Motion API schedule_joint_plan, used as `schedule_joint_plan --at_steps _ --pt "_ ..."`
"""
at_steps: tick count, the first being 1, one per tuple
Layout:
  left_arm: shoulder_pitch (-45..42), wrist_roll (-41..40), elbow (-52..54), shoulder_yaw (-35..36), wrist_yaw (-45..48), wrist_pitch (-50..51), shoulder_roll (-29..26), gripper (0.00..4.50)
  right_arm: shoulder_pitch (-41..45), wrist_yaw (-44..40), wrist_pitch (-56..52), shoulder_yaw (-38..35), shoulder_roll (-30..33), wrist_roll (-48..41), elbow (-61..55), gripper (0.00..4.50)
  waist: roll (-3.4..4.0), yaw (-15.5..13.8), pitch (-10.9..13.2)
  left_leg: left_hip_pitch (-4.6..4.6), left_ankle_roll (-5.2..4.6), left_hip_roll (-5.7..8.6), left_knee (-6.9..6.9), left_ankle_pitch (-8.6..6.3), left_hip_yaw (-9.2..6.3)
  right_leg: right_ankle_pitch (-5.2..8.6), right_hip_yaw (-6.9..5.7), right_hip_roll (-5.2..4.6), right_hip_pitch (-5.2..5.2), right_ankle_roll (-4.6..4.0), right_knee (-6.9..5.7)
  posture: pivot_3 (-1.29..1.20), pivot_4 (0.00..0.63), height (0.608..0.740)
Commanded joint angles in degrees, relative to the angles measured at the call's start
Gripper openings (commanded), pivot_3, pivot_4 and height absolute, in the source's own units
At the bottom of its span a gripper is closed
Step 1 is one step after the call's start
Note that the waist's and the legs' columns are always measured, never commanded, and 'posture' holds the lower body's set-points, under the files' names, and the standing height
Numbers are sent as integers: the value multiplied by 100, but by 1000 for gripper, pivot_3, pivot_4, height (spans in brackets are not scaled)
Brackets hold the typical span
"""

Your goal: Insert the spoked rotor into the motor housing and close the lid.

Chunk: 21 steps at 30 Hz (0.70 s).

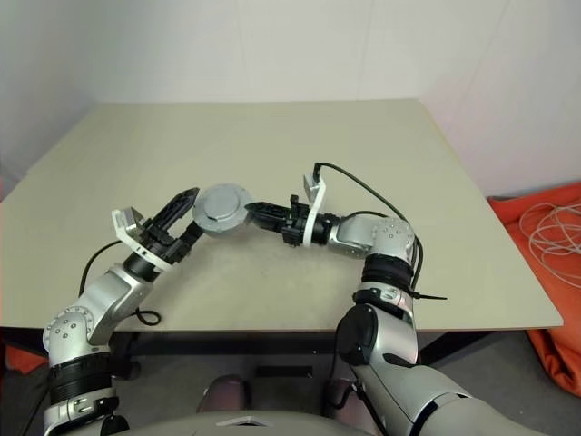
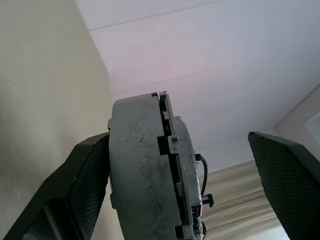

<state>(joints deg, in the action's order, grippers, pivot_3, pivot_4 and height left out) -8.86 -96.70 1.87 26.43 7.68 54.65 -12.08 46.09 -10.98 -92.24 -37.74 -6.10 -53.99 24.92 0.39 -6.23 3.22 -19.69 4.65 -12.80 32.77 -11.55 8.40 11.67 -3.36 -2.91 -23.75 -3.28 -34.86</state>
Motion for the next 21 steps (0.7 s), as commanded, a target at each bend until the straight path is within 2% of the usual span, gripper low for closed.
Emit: schedule_joint_plan --at_steps 1,2,5,11,13,21 --pt "-68 -135 277 -155 87 -48 -58 4500 104 -79 -26 32 -60 -396 -241 1092 0 0 0 0 0 0 2 0 0 -1 0 0 1 0 0 0 0 740" --pt "-56 -154 289 -180 91 -58 -54 4500 100 -78 -26 42 -57 -404 -245 1092 0 0 0 0 0 0 3 0 0 -2 0 0 2 1 -1 0 0 740" --pt "-16 -217 315 -235 95 -87 -35 3929 94 -69 -26 58 -58 -424 -252 1092 0 1 0 1 0 0 7 0 0 -3 1 0 4 3 -1 0 0 740" --pt "47 -311 334 -350 -30 -126 -28 2046 35 -1 -26 115 -47 -544 -288 1092 0 0 0 3 0 0 11 0 -2 -6 1 0 9 3 -2 0 0 740" --pt "60 -317 344 -400 -39 -130 -37 1557 6 24 -26 133 -47 -574 -310 1092 -1 -1 -1 4 0 0 13 0 -2 -6 1 -1 11 4 -2 0 0 740" --pt "31 -312 314 -493 -54 -126 -15 1484 -16 97 -26 126 -74 -522 -317 1092 -1 1 -1 11 0 -1 24 0 -2 -5 2 -1 23 20 -3 0 0 740"
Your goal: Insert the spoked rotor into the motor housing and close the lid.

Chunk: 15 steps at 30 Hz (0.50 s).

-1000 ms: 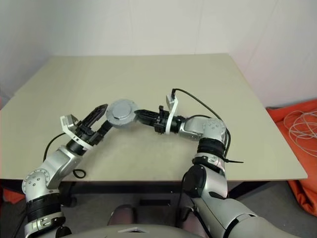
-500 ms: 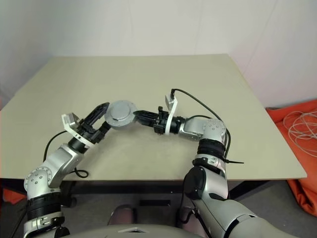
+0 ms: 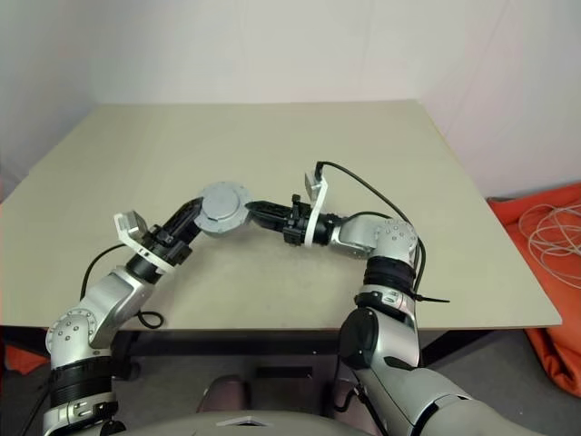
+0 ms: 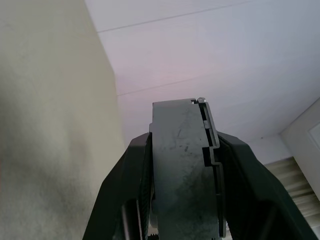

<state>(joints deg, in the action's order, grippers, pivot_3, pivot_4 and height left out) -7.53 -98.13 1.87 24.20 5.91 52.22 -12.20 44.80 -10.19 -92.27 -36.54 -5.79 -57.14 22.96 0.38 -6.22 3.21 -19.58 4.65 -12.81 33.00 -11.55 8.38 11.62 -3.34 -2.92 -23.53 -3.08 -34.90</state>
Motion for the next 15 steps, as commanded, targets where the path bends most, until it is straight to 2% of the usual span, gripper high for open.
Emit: schedule_joint_plan --at_steps 1,14,15 --pt "-104 -165 309 -274 123 116 0 1484 109 8 -22 19 -105 -181 -145 1092 0 0 0 2 0 0 1 0 0 0 0 0 3 1 0 0 0 740" --pt "-105 -133 307 -289 164 22 -18 1484 72 71 536 -37 -212 -138 -184 1092 0 0 0 20 0 1 1 0 0 1 1 0 23 3 0 0 0 740" --pt "-101 -128 310 -290 167 10 -17 1484 48 77 553 -7 -210 -126 -218 1442 0 0 0 20 0 0 1 0 0 1 1 -1 22 3 0 0 0 740"
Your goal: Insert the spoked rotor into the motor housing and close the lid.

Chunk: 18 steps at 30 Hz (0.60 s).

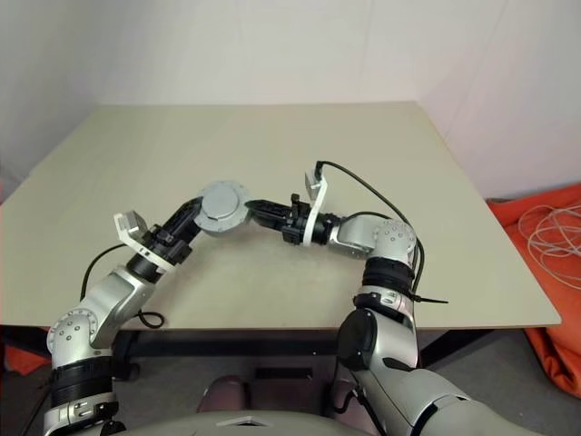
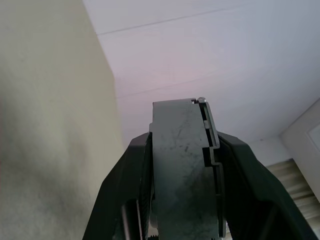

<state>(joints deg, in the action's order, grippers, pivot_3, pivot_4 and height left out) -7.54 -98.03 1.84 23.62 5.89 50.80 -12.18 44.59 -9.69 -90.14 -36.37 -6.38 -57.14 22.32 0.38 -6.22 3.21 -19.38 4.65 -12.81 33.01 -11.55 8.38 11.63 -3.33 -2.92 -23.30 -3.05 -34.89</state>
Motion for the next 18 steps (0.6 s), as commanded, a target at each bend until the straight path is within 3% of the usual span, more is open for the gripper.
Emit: schedule_joint_plan --at_steps 1,9,13,18 --pt "-98 -126 317 -232 171 129 -19 1483 48 43 359 -19 -147 -124 -175 1822 0 -1 0 0 0 0 0 0 0 0 0 0 0 0 0 0 0 740" --pt "-103 -71 316 -236 199 -30 -54 1322 -36 241 425 -4 -24 -114 -57 4487 0 12 0 4 0 0 0 0 0 -1 0 -1 1 1 -3 0 0 740" --pt "-120 61 315 -219 261 -109 -91 1322 -70 278 541 77 46 -32 -111 4500 0 11 0 3 0 1 1 0 0 -1 1 -1 1 2 -3 0 0 740" --pt "-246 338 308 -20 254 -550 -54 1322 -310 -174 1288 891 561 592 -380 4500 0 0 0 3 0 2 3 0 0 -1 0 -2 5 2 -2 0 0 740"
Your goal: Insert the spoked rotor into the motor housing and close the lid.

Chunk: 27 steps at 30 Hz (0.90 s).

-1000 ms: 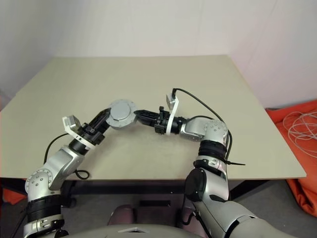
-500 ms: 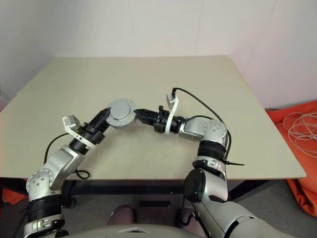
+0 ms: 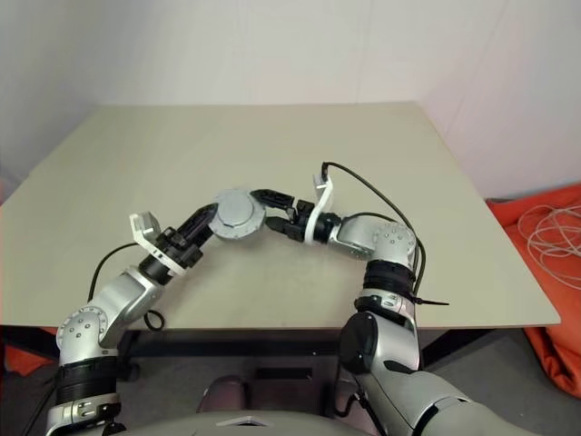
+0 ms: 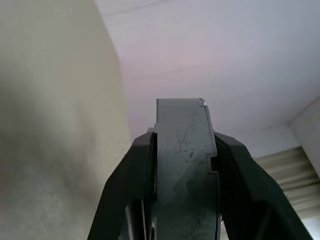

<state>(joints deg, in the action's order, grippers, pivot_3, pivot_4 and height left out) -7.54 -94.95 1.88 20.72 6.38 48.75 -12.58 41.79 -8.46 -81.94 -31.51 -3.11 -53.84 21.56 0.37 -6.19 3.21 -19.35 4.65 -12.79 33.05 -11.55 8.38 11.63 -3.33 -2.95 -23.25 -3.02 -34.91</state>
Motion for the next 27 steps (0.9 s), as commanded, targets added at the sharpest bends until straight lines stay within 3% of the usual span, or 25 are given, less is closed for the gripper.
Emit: schedule_joint_plan --at_steps 1,6,12,16,21,27 --pt "-290 121 297 356 170 -516 5 1322 -118 -585 642 741 436 402 -466 4500 -1 -10 0 -1 0 0 2 0 0 0 0 0 0 0 0 0 0 740" --pt "-466 382 337 683 -13 -1139 107 1322 -488 -1924 1572 1991 1196 885 -1192 4500 -4 -33 0 -4 -1 -1 6 0 -1 -2 -1 0 1 3 2 0 0 740" --pt "-707 862 -30 1074 -110 -1837 98 1322 -961 -3572 3483 3450 1958 1850 -2121 4500 -16 -87 0 -4 -5 -2 6 -2 -1 -2 -1 1 1 4 5 0 0 740" --pt "-1043 1390 -877 1494 -265 -2574 83 1322 -1054 -3963 4158 3576 1887 1982 -2227 4500 -28 -91 -1 -2 -6 -2 14 -1 0 -4 -1 2 2 9 4 0 0 740" --pt "-1503 1765 -1671 1982 -418 -3233 25 1322 -1173 -4241 4425 3919 2006 2257 -2303 4500 -100 -96 -4 -3 -9 -2 22 -2 -4 -5 -1 2 7 9 7 0 0 740" --pt "-2063 2070 -2371 2489 -927 -3833 11 1322 -1211 -4316 4519 4006 2026 2349 -2337 4500 -131 -108 -1 -1 -15 1 28 -5 -14 -15 -4 0 19 -15 9 0 0 740"
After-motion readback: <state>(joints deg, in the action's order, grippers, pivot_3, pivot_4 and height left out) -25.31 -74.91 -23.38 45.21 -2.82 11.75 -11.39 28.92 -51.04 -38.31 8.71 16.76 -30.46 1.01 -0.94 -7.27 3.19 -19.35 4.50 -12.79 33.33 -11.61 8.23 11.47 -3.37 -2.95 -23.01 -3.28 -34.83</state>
